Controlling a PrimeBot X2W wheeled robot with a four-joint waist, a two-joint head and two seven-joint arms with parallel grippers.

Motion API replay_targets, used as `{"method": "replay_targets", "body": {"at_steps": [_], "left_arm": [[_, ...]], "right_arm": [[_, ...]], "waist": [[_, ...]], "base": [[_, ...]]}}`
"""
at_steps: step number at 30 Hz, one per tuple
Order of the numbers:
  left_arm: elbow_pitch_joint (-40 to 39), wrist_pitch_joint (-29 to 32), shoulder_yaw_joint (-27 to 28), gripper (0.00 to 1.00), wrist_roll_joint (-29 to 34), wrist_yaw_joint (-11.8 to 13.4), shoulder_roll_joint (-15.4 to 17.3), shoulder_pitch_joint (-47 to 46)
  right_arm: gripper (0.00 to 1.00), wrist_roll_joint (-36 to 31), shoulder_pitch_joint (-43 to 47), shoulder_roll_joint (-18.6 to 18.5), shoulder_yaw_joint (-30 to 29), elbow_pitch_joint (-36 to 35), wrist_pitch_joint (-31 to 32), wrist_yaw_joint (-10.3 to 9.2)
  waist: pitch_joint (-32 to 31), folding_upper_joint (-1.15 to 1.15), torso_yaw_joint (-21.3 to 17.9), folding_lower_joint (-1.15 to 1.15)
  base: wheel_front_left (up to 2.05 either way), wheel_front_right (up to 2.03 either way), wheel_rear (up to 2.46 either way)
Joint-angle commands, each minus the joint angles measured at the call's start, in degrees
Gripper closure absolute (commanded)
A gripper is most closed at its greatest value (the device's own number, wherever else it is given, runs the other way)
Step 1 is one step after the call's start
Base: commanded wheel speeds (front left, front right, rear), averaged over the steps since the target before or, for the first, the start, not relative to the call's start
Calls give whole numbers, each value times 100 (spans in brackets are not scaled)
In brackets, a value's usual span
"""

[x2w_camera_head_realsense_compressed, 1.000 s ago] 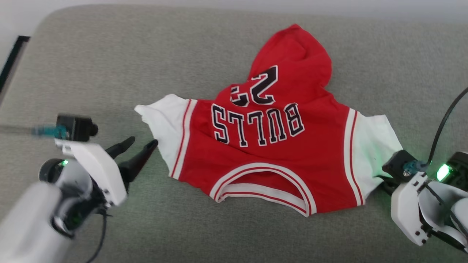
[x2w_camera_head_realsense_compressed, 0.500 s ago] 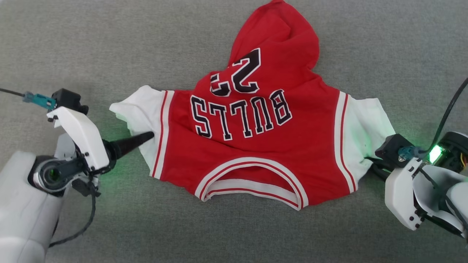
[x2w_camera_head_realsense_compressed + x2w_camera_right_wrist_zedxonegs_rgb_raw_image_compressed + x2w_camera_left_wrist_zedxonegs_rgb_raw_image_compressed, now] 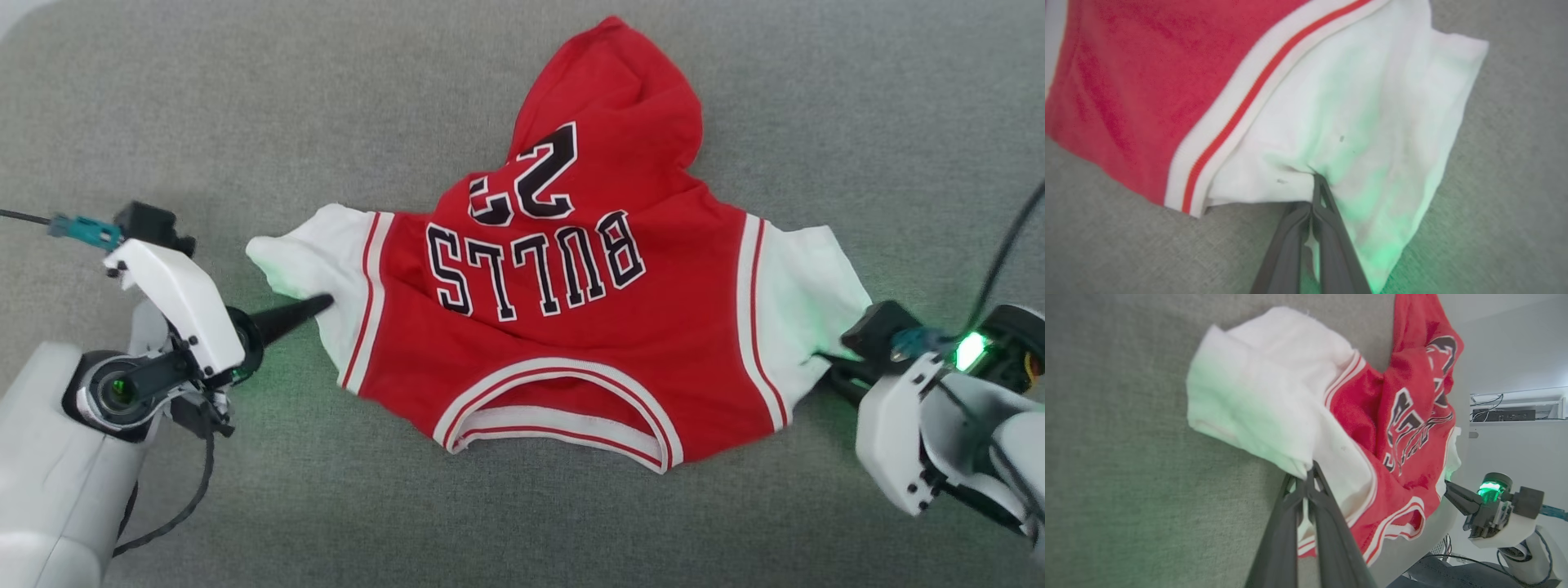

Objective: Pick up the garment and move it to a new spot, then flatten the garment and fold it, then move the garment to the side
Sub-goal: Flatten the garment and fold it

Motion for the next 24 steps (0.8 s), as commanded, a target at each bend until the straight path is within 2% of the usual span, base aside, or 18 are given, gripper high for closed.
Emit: {"method": "replay_targets", "body": {"at_steps": [1,7,11,14,18,23,24], "left_arm": [[-140,-153,23,100,-20,13,48,85],[-1105,-1090,32,100,153,12,212,358],[-1718,-1737,-73,100,269,12,246,456],[-1837,-2257,-75,100,389,12,198,204],[-1388,-2844,-52,100,602,11,-9,-493],[-167,-3460,83,100,868,11,-380,-1905],[-167,-3460,83,100,868,11,-380,-1905]], "right_arm": [[100,-6,107,-25,-167,183,-68,-83],[100,-131,342,173,-1236,-18,-701,-63],[100,-28,507,464,-2027,-425,-976,-63],[100,14,392,755,-2530,-711,-1084,-63],[100,278,-136,1342,-3032,-758,-1042,-61],[100,721,-1577,2167,-3290,-66,-1053,-52],[100,721,-1577,2167,-3290,-66,-1053,-52]], "waist": [[-105,0,-21,0],[-364,0,-106,0],[-420,0,-169,0],[-378,0,-232,0],[-180,0,-325,0],[251,0,-546,0],[251,0,-546,0]], "base": [[0,0,0],[0,0,0],[0,0,0],[0,0,0],[0,0,0],[0,0,0],[0,0,0]]}}
